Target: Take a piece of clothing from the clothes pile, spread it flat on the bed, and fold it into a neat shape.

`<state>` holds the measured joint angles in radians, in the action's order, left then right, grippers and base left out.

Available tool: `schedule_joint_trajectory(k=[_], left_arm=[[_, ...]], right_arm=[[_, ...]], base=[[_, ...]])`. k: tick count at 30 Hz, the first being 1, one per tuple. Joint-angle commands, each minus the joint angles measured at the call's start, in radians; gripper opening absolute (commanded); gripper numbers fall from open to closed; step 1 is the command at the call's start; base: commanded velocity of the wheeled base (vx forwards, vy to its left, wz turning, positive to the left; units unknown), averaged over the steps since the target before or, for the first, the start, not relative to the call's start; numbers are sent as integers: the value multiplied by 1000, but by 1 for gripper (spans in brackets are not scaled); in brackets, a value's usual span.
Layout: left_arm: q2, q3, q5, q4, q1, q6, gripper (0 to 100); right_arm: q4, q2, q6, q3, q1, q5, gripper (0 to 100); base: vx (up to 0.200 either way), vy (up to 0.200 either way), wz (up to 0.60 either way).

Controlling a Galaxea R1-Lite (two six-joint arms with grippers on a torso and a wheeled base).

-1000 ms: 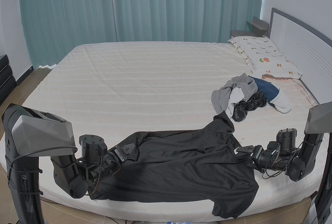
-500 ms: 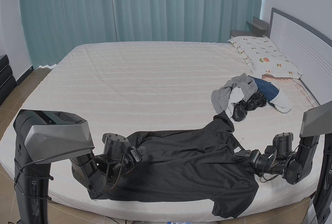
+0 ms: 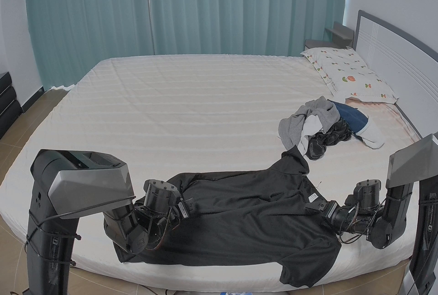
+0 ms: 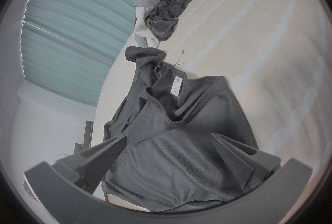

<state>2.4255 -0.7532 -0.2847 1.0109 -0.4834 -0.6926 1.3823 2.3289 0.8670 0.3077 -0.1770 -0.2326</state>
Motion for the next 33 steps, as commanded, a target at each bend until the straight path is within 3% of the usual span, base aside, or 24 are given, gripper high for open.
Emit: schedule_joint_trajectory(k=[1,2,16,33], left_arm=[[37,-67,-39,-6,2,7,100],[41,-75,-41,-8,2,7,0],[35,-161,-67,-77,54,7,0],[116,-465,-7,-126,333,8,0]], right_arm=[[1,9,0,-1,-1,-1,100],[1,9,0,-1,-1,-1,100],[4,9,0,-7,-1,-1,100],[4,10,-3,-12,-2,-1,100]], base=[[0,0,0],[0,0,0],[0,0,0],[0,0,0]])
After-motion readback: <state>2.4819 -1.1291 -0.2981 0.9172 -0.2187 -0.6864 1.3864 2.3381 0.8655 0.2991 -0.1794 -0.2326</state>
